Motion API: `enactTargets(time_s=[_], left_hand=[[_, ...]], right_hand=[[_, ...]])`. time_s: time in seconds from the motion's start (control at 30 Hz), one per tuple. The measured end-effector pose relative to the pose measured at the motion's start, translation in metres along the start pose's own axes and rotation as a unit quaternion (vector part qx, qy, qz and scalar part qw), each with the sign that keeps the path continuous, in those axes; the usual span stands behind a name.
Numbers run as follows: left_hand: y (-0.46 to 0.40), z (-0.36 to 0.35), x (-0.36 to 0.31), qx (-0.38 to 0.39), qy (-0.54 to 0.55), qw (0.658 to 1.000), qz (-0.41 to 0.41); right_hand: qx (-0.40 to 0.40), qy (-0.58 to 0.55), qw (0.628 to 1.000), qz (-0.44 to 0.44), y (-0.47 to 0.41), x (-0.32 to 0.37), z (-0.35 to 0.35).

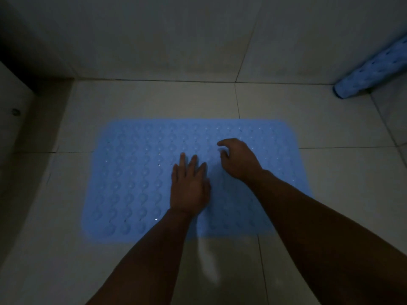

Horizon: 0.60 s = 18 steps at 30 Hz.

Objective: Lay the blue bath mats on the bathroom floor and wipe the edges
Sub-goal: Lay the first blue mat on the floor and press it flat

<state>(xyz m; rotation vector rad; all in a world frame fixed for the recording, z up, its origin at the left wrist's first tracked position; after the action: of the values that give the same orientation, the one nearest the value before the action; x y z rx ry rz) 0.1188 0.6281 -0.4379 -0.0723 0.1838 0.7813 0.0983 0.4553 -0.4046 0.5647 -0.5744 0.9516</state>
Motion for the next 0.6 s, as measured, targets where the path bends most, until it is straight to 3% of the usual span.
enactTargets(time_s=[0.2, 0.33, 0.6], left_hand=[[-0.007, -0.040, -0.053, 0.044, -0.022, 0.997, -0.067], [-0.002, -0.052, -0.059, 0.050, -0.079, 0.993, -0.077], [-0.002, -0.053, -0.062, 0.068, -0.082, 0.991, -0.082]], right_hand=[[-0.066, -0.013, 0.997, 0.036, -0.004, -0.024, 0.020], [-0.109, -0.042, 0.992, 0.049, -0.011, -0.034, 0.023], [-0.151, -0.074, 0.982, 0.081, -0.015, -0.040, 0.027]])
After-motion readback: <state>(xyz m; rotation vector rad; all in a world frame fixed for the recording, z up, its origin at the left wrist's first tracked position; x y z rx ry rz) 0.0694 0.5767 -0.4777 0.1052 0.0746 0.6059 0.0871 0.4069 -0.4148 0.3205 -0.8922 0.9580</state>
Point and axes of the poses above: each hand's wrist, its own y-axis away from the middle knuckle, its own z-axis out of the back of the hand, x = y × z, the point moved 7 cm from there along -y, towards the middle knuckle, and after that the axes turned 10 degrees about -y, right-handed, at the moved point
